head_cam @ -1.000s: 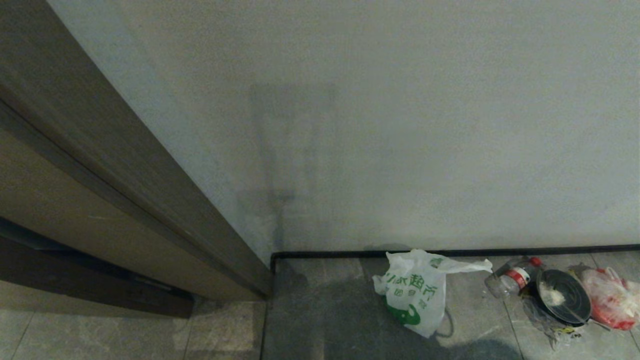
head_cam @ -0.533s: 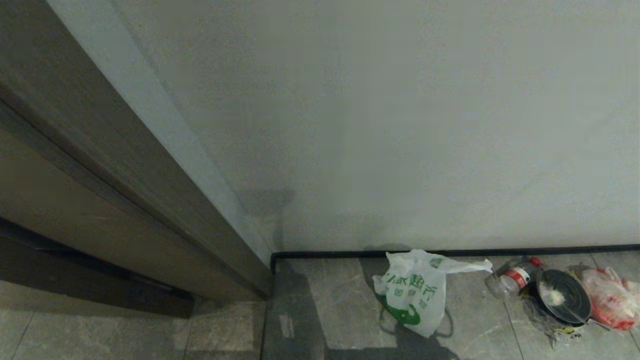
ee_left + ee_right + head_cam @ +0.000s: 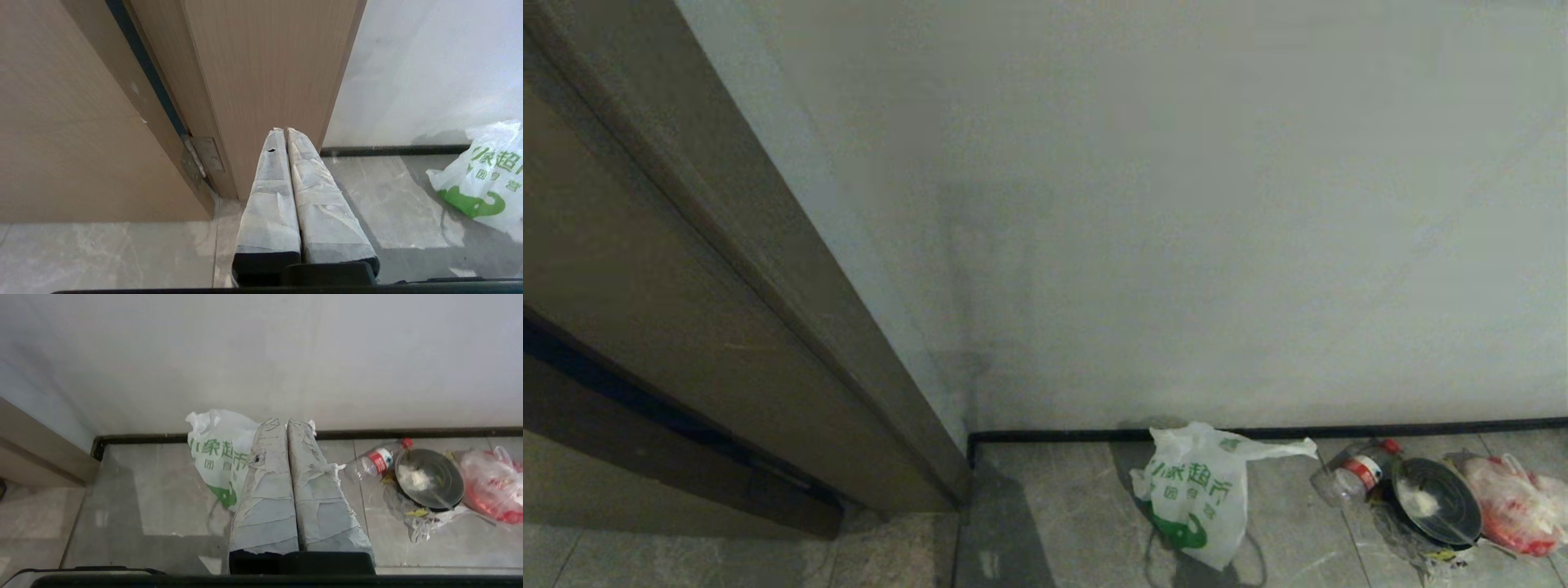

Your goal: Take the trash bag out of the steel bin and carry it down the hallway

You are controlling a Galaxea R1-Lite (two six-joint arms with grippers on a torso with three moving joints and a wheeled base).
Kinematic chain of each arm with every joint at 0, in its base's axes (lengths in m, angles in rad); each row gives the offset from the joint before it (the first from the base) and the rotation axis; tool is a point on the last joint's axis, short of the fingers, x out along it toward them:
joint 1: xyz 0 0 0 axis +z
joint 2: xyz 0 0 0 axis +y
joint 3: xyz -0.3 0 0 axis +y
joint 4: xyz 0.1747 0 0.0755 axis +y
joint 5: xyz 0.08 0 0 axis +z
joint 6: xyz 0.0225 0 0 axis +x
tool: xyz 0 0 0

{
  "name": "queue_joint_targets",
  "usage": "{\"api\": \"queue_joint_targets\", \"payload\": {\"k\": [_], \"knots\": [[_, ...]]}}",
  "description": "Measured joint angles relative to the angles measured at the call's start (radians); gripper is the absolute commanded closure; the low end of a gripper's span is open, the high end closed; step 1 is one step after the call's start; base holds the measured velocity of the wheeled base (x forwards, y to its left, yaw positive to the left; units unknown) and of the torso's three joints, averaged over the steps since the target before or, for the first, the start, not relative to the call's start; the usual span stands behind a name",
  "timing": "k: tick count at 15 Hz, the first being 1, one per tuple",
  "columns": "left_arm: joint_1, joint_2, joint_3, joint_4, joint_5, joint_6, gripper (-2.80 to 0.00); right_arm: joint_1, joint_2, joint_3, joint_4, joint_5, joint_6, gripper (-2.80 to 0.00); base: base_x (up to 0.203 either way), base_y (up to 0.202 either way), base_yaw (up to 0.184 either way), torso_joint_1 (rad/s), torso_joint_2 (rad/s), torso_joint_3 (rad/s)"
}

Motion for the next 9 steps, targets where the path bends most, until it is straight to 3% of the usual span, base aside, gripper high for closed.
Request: {"api": "queue_joint_targets", "payload": {"k": [9], "knots": [[0.0,0.0,0.0,0.0,0.0,-0.001,0.0,0.0,0.0,0.0,0.0,0.0,0.0,0.0,0.0,0.0,0.0,0.001,0.0,0.202]]}}
